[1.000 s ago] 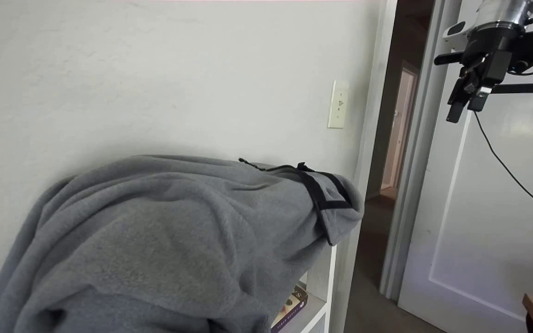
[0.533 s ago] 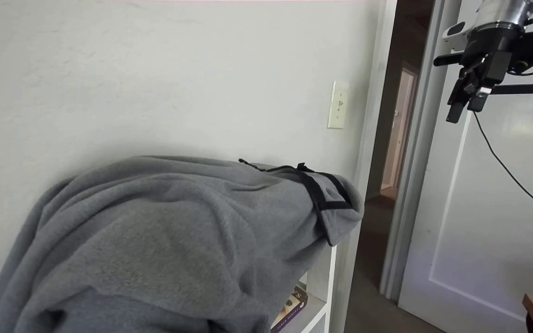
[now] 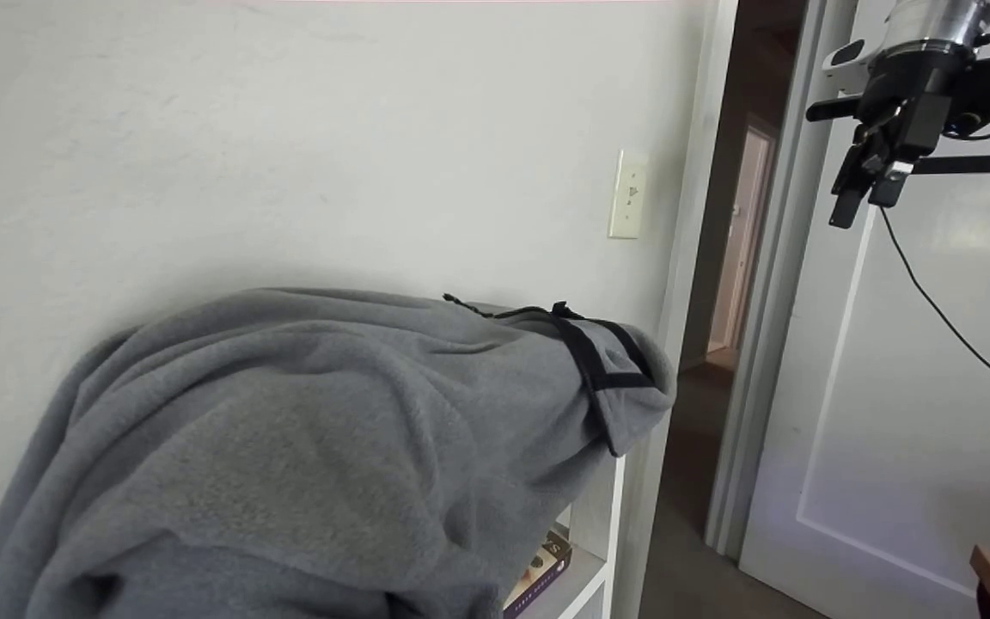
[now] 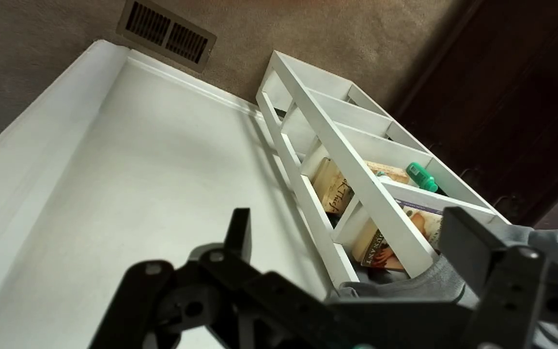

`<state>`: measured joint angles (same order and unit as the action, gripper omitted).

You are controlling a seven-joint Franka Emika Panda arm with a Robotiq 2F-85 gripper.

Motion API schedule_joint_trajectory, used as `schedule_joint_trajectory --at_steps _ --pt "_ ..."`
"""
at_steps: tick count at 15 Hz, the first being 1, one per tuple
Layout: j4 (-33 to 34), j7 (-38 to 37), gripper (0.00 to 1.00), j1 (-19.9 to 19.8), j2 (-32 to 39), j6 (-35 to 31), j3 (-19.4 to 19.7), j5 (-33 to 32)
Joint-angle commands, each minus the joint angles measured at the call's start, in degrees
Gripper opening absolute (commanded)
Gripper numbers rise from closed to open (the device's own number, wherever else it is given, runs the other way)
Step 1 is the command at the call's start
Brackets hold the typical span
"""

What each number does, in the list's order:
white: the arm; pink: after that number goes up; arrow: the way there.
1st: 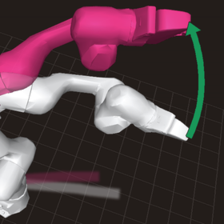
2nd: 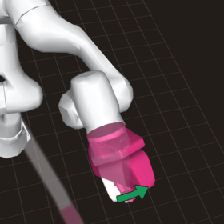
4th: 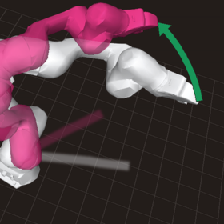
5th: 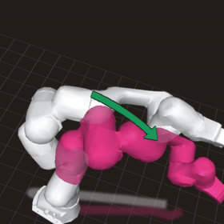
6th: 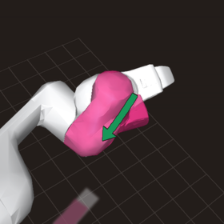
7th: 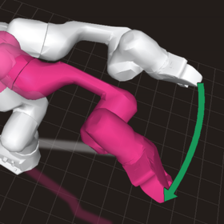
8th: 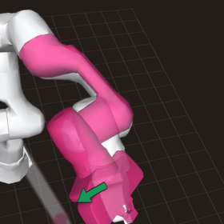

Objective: Flip the switch on the wall

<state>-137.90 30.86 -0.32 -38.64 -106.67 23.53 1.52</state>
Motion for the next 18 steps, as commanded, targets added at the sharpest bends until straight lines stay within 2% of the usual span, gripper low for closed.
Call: schedule_joint_trajectory --at_steps 1,7,10,14,18 --pt "0.1 0.8 1.0 -1.4 0.4 0.2 -1.1 0.9" --pt "0.1 0.8 1.0 -1.4 0.4 0.2 -1.1 0.9" --pt "0.3 0.0 1.0 -2.9 0.3 -2.3 -4.2 -3.9" --pt "0.6 0.2 1.0 -2.6 -0.3 -6.3 -9.5 -10.5" --pt "-0.8 -0.7 1.0 -2.1 -0.5 -13.7 -14.3 -17.3"
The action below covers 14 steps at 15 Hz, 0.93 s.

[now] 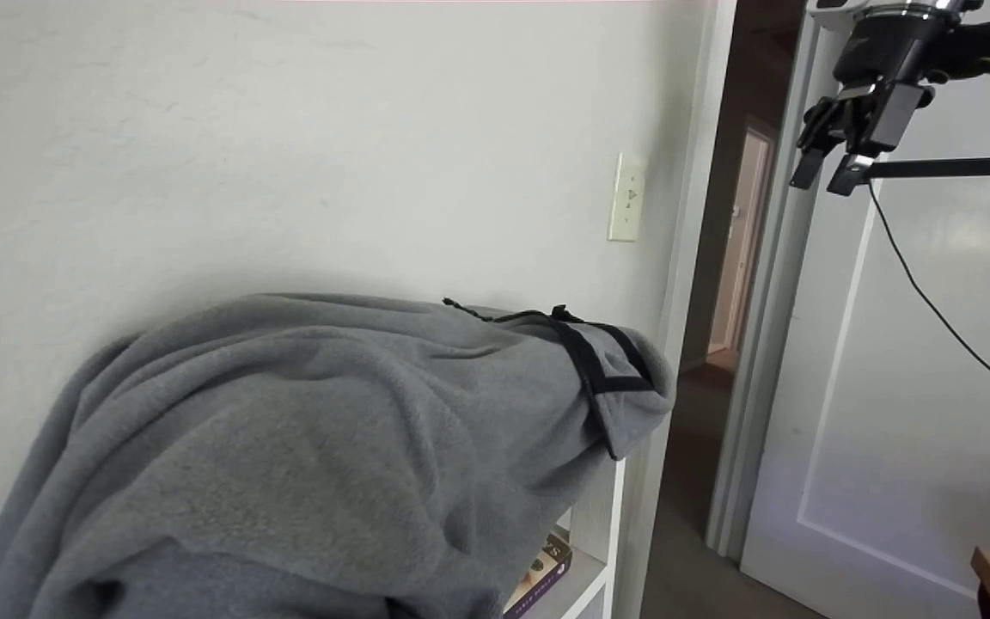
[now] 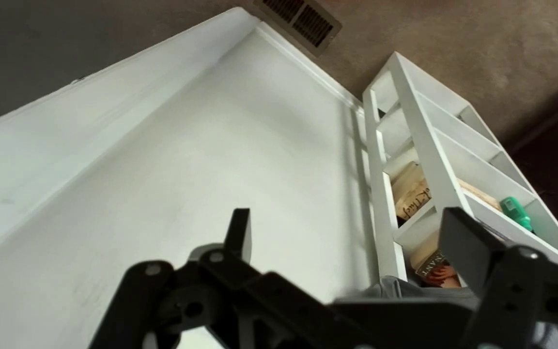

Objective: Flip the switch on the wall

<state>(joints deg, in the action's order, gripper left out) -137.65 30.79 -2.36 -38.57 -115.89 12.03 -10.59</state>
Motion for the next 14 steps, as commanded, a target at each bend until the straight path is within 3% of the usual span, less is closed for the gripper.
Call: schedule_joint_trajectory --at_steps 1,8,11,14 --pt "-1.6 -0.7 1.0 -0.1 -0.6 -6.8 -3.7 -7.2" --pt "-6.1 -0.6 1.0 -2.4 0.4 -29.5 -5.1 -21.8" --pt "-8.4 -2.4 1.0 -6.5 2.0 -41.4 -5.9 -30.4" --pt "-9.2 -5.9 1.0 -10.4 4.1 -47.6 -6.6 -37.2"
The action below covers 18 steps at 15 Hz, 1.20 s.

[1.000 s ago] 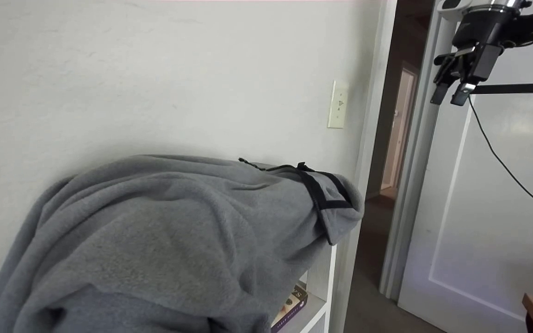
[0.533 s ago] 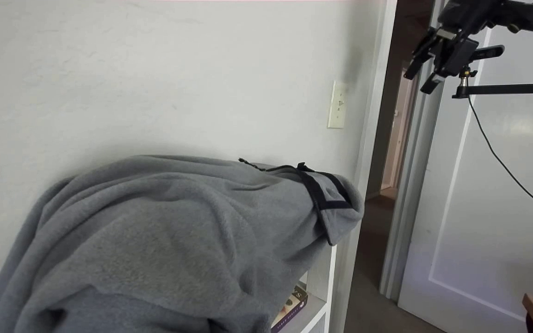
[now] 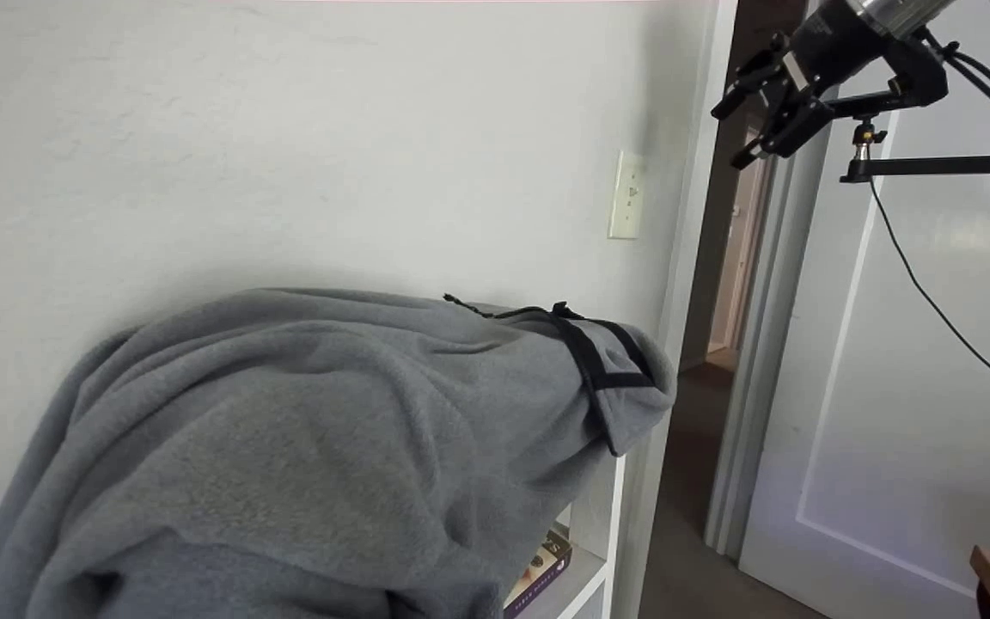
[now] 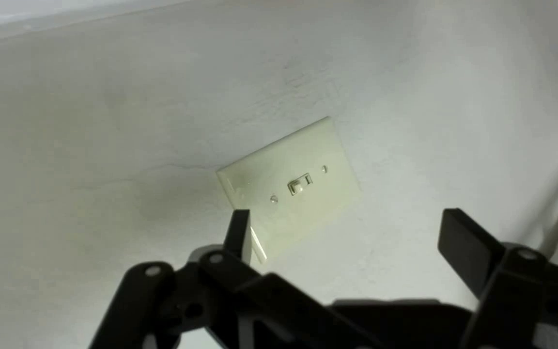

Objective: Flip the switch on the wall

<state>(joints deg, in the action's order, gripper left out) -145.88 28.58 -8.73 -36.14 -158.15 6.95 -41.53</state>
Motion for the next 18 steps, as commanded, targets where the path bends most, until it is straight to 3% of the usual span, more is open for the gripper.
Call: schedule_joint_trajectory --at_steps 1,9,10,14,18 --pt "-1.0 -4.8 1.0 -5.1 2.3 -5.9 -1.9 -8.0" --pt "-1.0 -7.4 1.0 -11.3 6.0 -8.8 -7.0 -15.5" --pt "-1.3 -5.0 1.0 -8.4 5.2 -7.6 -4.8 -11.6" --pt "-1.3 -5.7 1.0 -10.2 5.8 -7.7 -6.4 -13.1" --pt "-0.2 -6.5 1.0 -13.1 8.3 -13.5 -5.8 -16.7"
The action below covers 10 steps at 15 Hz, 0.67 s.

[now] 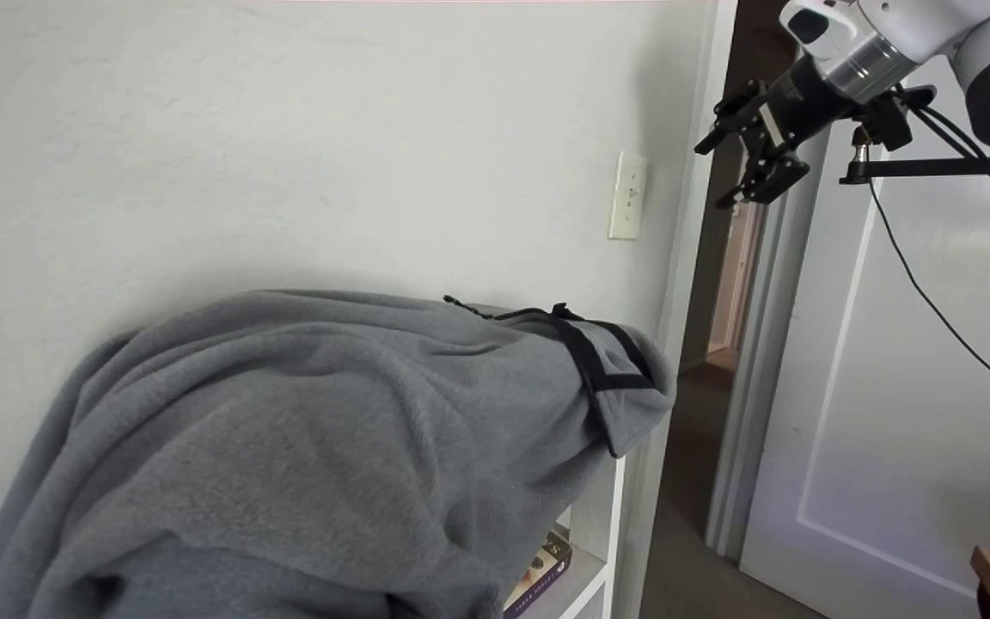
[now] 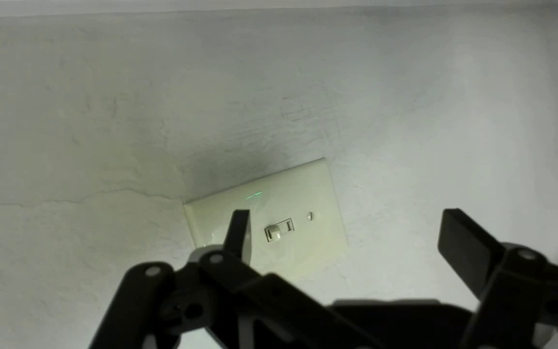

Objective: Flip the switch on the wall

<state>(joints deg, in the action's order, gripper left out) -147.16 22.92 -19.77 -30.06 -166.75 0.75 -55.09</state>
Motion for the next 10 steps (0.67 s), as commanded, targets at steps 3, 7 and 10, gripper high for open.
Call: schedule_joint_trajectory --at_steps 3,7,10 --pt "2.1 -0.3 1.0 -3.5 4.8 -10.7 0.9 -3.2" --pt "2.9 1.7 1.0 -4.7 7.7 -15.6 0.6 -2.8" --pt "3.7 2.8 1.0 -5.2 9.6 -17.6 -0.1 -2.8"
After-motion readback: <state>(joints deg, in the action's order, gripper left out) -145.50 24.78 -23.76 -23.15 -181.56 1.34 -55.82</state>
